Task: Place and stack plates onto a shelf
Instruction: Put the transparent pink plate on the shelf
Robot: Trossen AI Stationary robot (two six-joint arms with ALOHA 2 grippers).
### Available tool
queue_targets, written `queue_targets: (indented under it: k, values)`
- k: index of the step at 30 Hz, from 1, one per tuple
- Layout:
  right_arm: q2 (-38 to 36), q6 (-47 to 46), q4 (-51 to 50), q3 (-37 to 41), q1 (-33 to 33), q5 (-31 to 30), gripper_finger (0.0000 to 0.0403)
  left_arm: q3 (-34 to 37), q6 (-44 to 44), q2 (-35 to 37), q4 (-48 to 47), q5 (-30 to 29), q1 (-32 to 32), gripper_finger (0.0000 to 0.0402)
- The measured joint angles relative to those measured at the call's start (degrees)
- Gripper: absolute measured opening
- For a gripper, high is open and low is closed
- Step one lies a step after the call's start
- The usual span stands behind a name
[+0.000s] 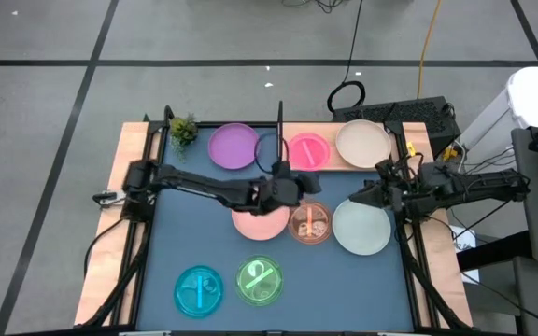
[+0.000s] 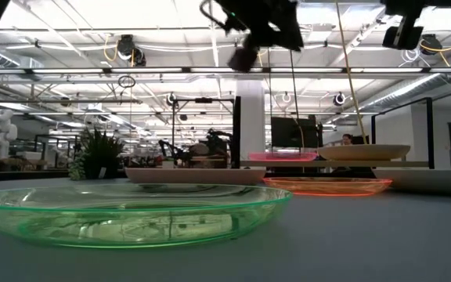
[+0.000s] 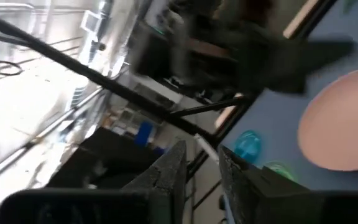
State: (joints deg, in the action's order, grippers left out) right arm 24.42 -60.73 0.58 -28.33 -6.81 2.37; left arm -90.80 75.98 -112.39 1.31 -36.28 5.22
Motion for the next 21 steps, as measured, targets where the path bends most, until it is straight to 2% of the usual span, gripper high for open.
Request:
queue_targets:
  k: [8,14,17,21]
  values:
    - [8.2,3.6,2.4,0.0,0.2,-5.4,0.0004,0.1,-17.2,11.1,-11.8,6.8,-4.0,0.0037]
    - [17.2,5.1,2.9,-3.5,0.7,-10.0,0.0001,0.1,-29.6,20.5,-22.5,11.3,-7.1,0.0037]
    - [22.6,10.1,1.8,-7.4,1.9,-11.3,0.0,0.0,-36.2,24.4,-29.1,12.1,-8.8,0.0037]
    - [28.5,19.3,-1.5,-13.1,3.7,-11.3,0.0,0.1,-43.3,27.7,-34.1,18.6,-11.9,0.0037]
